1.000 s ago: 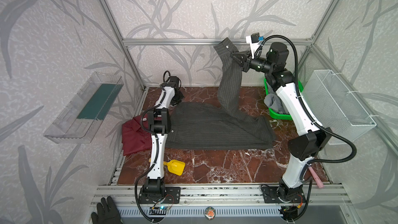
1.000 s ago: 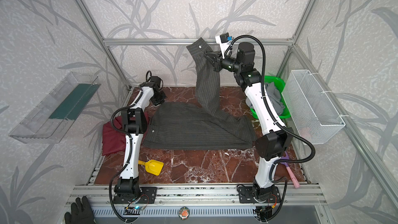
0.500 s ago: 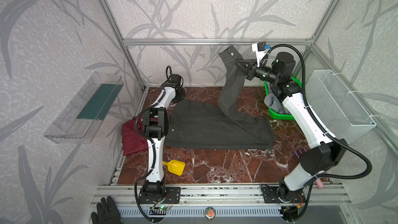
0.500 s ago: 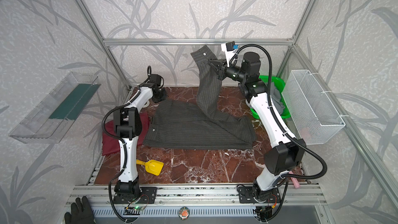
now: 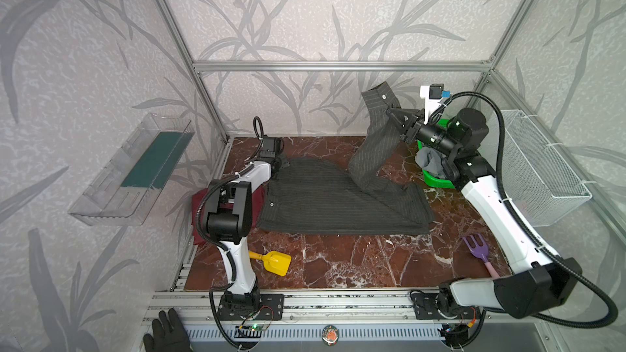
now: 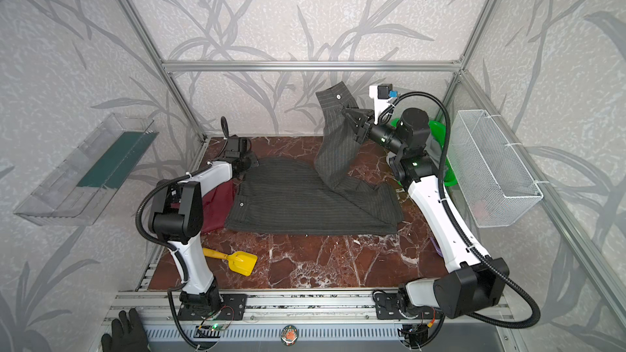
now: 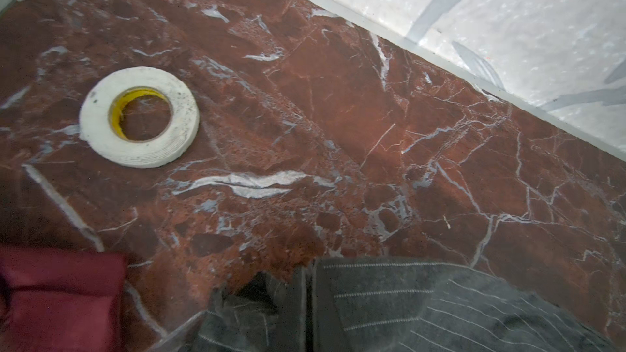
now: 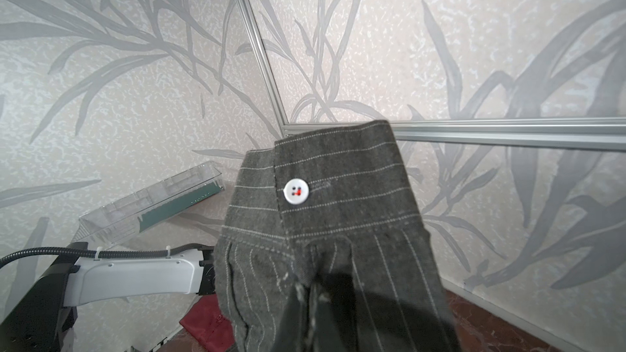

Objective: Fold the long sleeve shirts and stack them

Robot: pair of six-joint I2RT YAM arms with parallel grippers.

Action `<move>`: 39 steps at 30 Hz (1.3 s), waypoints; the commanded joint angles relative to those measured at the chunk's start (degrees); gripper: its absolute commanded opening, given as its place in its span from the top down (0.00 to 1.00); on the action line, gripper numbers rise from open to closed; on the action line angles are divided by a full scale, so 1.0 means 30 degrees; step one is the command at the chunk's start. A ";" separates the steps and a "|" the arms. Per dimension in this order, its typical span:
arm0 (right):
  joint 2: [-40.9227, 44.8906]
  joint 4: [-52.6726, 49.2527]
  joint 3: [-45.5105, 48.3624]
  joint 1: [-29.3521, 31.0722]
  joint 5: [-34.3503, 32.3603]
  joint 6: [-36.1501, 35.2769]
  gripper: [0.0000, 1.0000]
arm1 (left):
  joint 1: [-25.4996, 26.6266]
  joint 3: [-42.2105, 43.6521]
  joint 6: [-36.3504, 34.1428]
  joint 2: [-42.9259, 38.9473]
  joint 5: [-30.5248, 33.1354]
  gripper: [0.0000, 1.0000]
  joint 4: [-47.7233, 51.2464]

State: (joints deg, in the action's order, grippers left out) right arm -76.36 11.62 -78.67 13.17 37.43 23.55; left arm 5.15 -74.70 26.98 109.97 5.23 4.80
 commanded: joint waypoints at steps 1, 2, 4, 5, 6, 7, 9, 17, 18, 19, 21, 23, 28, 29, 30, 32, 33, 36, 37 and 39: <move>0.1577 0.2079 0.1379 0.0004 -0.0837 0.1720 1.00 | 0.0002 0.2107 0.0470 -0.1857 0.1243 1.00 -0.3065; 0.1882 0.1998 0.1573 0.0005 -0.0853 0.1772 1.00 | 0.0041 0.2845 0.0670 -0.2181 0.1356 1.00 -0.3587; 0.2526 0.1091 0.1900 0.0005 -0.1360 0.1517 1.00 | 0.0040 0.3974 0.1015 -0.2633 0.1477 1.00 -0.4286; 0.2901 0.0787 0.2138 0.0005 -0.1604 0.1455 1.00 | 0.0067 0.4585 0.1136 -0.2842 0.1541 1.00 -0.4746; 0.3335 0.0497 0.2409 -0.0023 -0.1881 0.1442 1.00 | 0.0062 0.5115 0.1271 -0.3045 0.1646 1.00 -0.5048; 0.3568 0.0318 0.2590 0.0000 -0.2006 0.1480 1.00 | 0.0060 0.5452 0.1370 -0.3270 0.1777 1.00 -0.5163; 0.4297 -0.0142 0.2947 0.0004 -0.2043 0.1569 1.00 | 0.0079 0.6233 0.1467 -0.3702 0.1957 1.00 -0.5601; 0.6258 -0.1942 0.3915 0.0337 -0.2397 0.1222 1.00 | 0.1058 0.8388 0.2413 -0.4510 0.3854 1.00 -0.6328; 0.6601 -0.2127 0.4246 0.0453 -0.2488 0.1178 1.00 | 0.1012 0.8610 0.2588 -0.4564 0.3946 1.00 -0.6413; 0.6924 -0.2270 0.4563 0.0572 -0.2586 0.1224 1.00 | 0.1018 0.8736 0.2607 -0.4644 0.4073 1.00 -0.6405; 0.7675 -0.2613 0.5330 0.0677 -0.2783 0.1235 1.00 | 0.1042 0.8975 0.2938 -0.4808 0.4472 1.00 -0.6171; 0.8345 -0.3233 0.5863 0.0679 -0.3109 0.0970 1.00 | 0.1062 0.9403 0.3338 -0.5103 0.4807 1.00 -0.6191; 0.9885 -0.4942 0.6623 0.0752 -0.4222 0.0455 1.00 | 0.1018 1.0351 0.4187 -0.5685 0.5584 1.00 -0.6461; 1.0155 -0.5288 0.6684 0.0739 -0.4439 0.0387 1.00 | 0.1052 1.0402 0.4269 -0.5784 0.5695 1.00 -0.6321; 1.0416 -0.5637 0.6729 0.0820 -0.4777 0.0296 1.00 | 0.1045 1.0472 0.4328 -0.5837 0.5697 1.00 -0.6394; 1.0721 -0.6252 0.6742 0.0905 -0.5409 0.0236 1.00 | 0.1054 1.0623 0.4557 -0.6029 0.5819 1.00 -0.6348; 1.0814 -0.6501 0.6779 0.0941 -0.5664 0.0236 1.00 | 0.1053 1.0833 0.4710 -0.6136 0.5840 1.00 -0.6514; 1.0989 -0.7414 0.6499 0.0942 -0.6118 0.0337 1.00 | 0.1054 1.1210 0.5123 -0.6305 0.5989 1.00 -0.6523; 1.1060 -0.7543 0.6410 0.0957 -0.6094 0.0325 1.00 | 0.1051 1.1298 0.5252 -0.6328 0.5993 0.98 -0.6494; 1.1274 -0.8030 0.6163 0.0997 -0.6247 0.0355 1.00 | 0.1066 1.1544 0.5541 -0.6419 0.6090 0.89 -0.6464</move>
State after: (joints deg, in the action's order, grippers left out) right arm -43.35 -9.39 -58.54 15.79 20.60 25.10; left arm 8.47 -41.36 40.64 92.42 20.38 -14.20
